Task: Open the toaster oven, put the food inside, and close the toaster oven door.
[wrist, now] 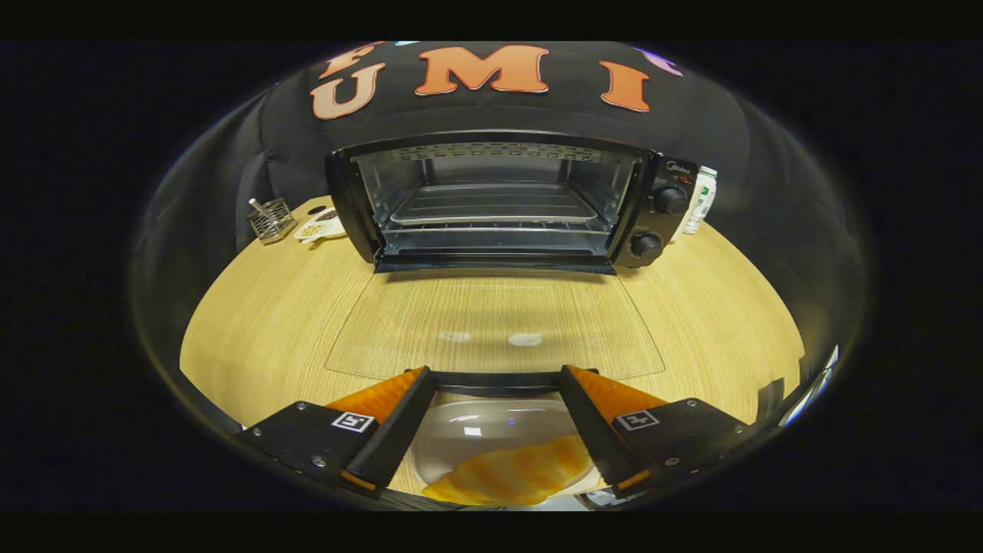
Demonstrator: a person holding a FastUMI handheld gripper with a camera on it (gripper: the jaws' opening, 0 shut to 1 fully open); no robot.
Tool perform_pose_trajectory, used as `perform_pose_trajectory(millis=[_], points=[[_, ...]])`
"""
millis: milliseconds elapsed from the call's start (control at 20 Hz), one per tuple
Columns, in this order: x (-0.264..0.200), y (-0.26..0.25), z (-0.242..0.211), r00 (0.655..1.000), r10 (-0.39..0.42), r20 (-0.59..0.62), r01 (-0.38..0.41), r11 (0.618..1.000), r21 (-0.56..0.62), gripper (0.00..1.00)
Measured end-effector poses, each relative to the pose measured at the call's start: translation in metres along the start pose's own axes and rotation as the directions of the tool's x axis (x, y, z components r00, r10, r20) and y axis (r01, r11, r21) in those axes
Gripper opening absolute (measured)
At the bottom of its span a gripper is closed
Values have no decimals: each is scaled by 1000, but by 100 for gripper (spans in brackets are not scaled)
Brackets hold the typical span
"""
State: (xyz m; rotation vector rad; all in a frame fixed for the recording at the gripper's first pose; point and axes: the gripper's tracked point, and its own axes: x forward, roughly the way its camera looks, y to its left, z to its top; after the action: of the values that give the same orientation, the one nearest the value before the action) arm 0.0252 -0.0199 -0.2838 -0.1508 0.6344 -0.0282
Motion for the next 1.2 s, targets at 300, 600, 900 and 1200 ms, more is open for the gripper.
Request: perform_pose_trajectory(millis=[300,600,900,1200], points=[[-30,-14,3,999,-31,22,30,999,41,98],[-62,-9,-18,997,-74,10,71,985,154,98],[-83,-7,-51,982,-190,-23,190,958,214,99],[-86,-5,-72,965,-254,-69,263,918,296,98]])
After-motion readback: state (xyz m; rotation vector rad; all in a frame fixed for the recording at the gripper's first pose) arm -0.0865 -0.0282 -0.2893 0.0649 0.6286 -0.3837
